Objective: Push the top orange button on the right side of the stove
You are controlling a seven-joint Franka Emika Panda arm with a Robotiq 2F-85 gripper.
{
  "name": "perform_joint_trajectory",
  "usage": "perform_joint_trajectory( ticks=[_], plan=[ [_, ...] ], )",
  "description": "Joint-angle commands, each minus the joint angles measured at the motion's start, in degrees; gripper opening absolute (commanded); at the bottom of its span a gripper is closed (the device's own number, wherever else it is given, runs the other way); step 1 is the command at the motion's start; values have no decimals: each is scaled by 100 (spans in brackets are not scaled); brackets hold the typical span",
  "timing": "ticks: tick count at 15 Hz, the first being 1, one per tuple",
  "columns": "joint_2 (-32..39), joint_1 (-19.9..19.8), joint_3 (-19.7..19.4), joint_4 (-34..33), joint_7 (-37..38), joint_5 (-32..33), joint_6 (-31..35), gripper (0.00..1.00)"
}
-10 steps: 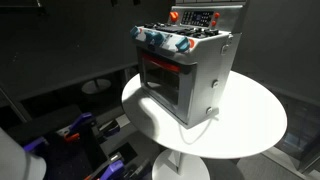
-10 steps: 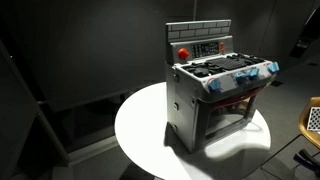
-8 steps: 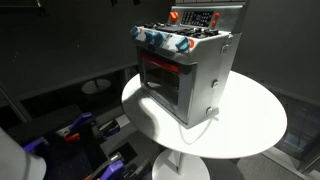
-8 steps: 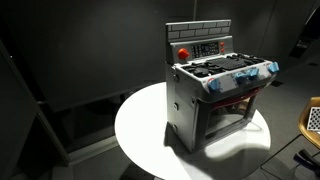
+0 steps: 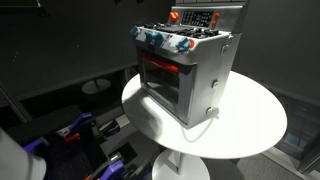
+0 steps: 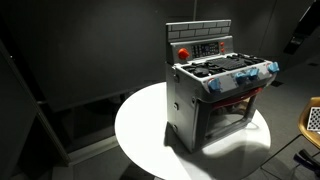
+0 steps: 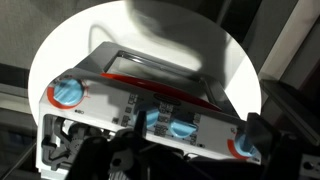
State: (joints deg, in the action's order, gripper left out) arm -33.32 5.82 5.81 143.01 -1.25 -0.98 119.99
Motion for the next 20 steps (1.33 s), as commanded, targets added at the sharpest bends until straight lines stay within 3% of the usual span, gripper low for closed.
perform_joint_trajectory(
  ticks=[1,14,20],
  plan=[
    [406,-93,0,-500,193,68,107,100],
    [2010,-791,-16,-1752,1347,890,1107,100],
    [2830,-1004,-131,-2295,2256,1650,1511,100]
  ],
)
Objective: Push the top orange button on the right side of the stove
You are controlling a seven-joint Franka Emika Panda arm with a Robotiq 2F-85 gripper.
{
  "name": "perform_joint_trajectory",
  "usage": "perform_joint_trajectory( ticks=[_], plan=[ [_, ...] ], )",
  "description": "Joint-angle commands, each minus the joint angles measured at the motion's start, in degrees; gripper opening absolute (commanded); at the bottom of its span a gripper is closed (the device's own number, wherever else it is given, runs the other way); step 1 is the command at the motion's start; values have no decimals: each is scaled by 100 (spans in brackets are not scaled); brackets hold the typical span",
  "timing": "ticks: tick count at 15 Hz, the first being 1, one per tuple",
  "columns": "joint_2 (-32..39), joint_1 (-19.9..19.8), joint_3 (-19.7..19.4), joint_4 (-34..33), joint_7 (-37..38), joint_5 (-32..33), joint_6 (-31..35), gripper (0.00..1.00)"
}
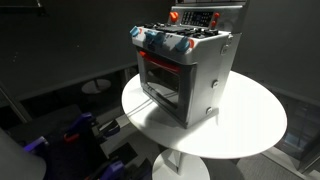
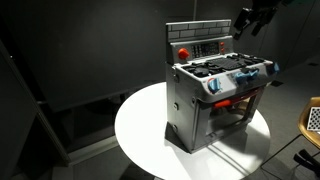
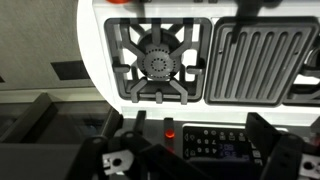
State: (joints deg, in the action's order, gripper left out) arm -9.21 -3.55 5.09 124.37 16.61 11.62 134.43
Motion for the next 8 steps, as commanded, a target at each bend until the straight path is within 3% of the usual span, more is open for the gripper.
perform_joint_trajectory(
  ticks=[1,8],
  plan=[
    [546,-71,-101,-533,612,522,103,100],
    [1246,42,-438,-1186,1373,1182,87,100]
  ],
)
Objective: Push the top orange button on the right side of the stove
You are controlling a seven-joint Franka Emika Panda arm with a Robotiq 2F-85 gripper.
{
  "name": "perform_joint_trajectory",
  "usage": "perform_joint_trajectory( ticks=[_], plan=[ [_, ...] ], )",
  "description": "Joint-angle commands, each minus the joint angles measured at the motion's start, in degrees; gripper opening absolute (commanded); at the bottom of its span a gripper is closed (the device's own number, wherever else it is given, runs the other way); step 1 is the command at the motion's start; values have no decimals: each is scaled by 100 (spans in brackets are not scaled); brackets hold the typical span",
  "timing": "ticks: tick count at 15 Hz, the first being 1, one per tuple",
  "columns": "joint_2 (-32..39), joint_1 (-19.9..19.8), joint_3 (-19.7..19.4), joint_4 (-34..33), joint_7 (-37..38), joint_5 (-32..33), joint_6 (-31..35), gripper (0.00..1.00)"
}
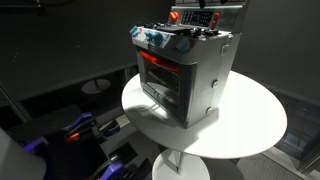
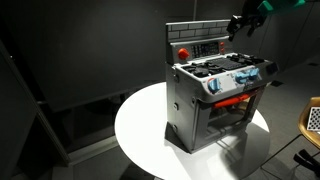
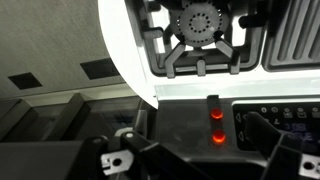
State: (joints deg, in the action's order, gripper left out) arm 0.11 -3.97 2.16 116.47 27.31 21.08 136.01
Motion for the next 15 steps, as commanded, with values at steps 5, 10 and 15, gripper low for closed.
perform_joint_trajectory(
  ticks=[5,10,15],
  plan=[
    [688,191,-346,-724,452,308,-94,100],
    [993,350,-477,-1002,400,221,-94,100],
    [1280,479,-605,-1276,391,216,-104,100]
  ],
)
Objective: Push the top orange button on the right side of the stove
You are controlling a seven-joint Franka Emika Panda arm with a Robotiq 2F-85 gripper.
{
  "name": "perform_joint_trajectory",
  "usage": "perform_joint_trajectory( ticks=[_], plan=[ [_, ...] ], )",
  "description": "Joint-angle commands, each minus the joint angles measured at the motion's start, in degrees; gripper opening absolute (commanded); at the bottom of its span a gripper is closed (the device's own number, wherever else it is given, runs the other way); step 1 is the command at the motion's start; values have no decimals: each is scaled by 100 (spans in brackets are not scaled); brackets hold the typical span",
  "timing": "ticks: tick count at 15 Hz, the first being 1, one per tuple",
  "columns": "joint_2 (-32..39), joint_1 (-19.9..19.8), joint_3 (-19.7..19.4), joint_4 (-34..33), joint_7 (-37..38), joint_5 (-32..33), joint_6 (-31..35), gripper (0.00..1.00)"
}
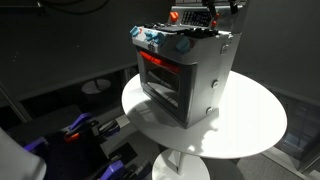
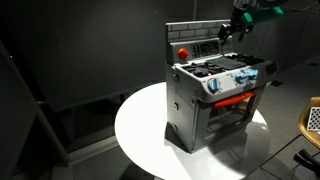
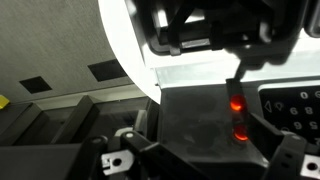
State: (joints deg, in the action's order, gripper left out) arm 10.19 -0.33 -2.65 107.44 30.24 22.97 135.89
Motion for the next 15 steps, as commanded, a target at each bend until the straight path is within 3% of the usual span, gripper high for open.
perform_joint_trajectory(
  ticks=[1,8,15],
  plan=[
    [310,130,-146,-412,89,12,-105,100],
    [0,161,-113,-265,-207,-388,-511,100],
    [-774,103,63,-72,-1096,-1352,-1641,100]
  ],
)
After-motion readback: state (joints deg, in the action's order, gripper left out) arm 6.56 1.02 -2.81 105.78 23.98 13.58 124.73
